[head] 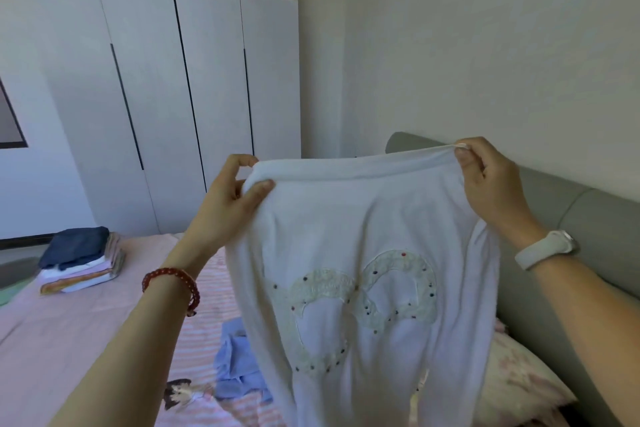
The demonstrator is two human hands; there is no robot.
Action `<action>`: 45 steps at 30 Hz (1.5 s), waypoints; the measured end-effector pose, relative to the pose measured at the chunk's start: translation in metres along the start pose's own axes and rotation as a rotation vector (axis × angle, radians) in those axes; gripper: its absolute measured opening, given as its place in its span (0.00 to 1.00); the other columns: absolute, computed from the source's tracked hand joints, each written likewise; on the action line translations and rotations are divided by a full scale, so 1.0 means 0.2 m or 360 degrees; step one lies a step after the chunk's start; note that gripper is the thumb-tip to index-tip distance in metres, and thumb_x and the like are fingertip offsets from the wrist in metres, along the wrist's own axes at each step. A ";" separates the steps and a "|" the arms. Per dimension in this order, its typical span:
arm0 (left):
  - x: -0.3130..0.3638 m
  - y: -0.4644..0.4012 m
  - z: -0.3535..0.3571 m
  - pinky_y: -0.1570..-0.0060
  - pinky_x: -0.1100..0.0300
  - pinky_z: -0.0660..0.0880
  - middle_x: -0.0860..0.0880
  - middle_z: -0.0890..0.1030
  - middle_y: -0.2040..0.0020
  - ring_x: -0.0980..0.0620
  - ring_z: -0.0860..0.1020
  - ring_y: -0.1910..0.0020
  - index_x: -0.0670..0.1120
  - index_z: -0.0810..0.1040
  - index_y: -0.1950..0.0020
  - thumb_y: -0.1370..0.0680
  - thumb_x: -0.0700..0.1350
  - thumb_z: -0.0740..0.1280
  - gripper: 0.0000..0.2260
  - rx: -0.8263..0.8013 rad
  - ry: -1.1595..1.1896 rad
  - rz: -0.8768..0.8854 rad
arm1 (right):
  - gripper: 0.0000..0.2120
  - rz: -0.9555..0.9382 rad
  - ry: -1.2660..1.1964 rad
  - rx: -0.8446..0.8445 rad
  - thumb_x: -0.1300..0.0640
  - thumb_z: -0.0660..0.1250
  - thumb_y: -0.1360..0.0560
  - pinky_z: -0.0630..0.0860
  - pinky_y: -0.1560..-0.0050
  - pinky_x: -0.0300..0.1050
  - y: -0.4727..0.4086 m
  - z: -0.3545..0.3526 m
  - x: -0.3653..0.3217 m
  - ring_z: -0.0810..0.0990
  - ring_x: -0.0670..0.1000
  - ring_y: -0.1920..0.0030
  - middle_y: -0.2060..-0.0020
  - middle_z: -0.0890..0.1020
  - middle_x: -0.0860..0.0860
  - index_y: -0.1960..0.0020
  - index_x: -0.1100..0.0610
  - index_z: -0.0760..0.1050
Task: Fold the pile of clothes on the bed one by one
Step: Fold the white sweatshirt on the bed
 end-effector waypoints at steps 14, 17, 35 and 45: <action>0.01 0.14 0.17 0.43 0.77 0.63 0.51 0.61 0.29 0.60 0.65 0.34 0.54 0.78 0.56 0.28 0.40 0.72 0.09 -0.0337 -0.0247 0.0413 | 0.10 0.0635 -0.1021 -0.0949 0.63 0.59 0.21 0.73 0.59 0.30 0.13 0.61 -0.43 0.78 0.35 0.64 0.62 0.81 0.43 0.50 0.59 0.80; -0.07 0.14 0.18 0.45 0.68 0.70 0.54 0.68 0.31 0.69 0.65 0.36 0.56 0.76 0.56 0.28 0.42 0.72 0.10 -0.0365 -0.0032 0.0227 | 0.10 0.0535 -0.1073 -0.0979 0.66 0.61 0.23 0.73 0.59 0.27 0.19 0.64 -0.55 0.79 0.34 0.62 0.60 0.82 0.42 0.50 0.57 0.79; -0.24 0.12 0.18 0.50 0.55 0.79 0.46 0.82 0.50 0.50 0.79 0.54 0.44 0.81 0.47 0.21 0.44 0.62 0.09 -0.0209 0.0957 -0.0663 | 0.05 0.0508 -0.1035 -0.0795 0.61 0.63 0.23 0.68 0.60 0.36 0.52 0.85 -0.49 0.72 0.42 0.64 0.68 0.76 0.48 0.56 0.59 0.76; -0.24 0.12 -0.12 0.58 0.73 0.70 0.62 0.80 0.65 0.65 0.74 0.63 0.53 0.79 0.60 0.25 0.38 0.67 0.10 0.0385 0.0194 -0.0154 | 0.10 0.0551 -0.0763 -0.0304 0.54 0.57 0.26 0.62 0.68 0.37 0.36 0.76 -0.31 0.65 0.39 0.72 0.71 0.67 0.48 0.63 0.59 0.67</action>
Point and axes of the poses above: each hand's wrist, its own y-axis away from the middle knuckle, its own z-axis out of the palm, x = y × z, the point moved 5 cm from there along -y, towards the middle knuckle
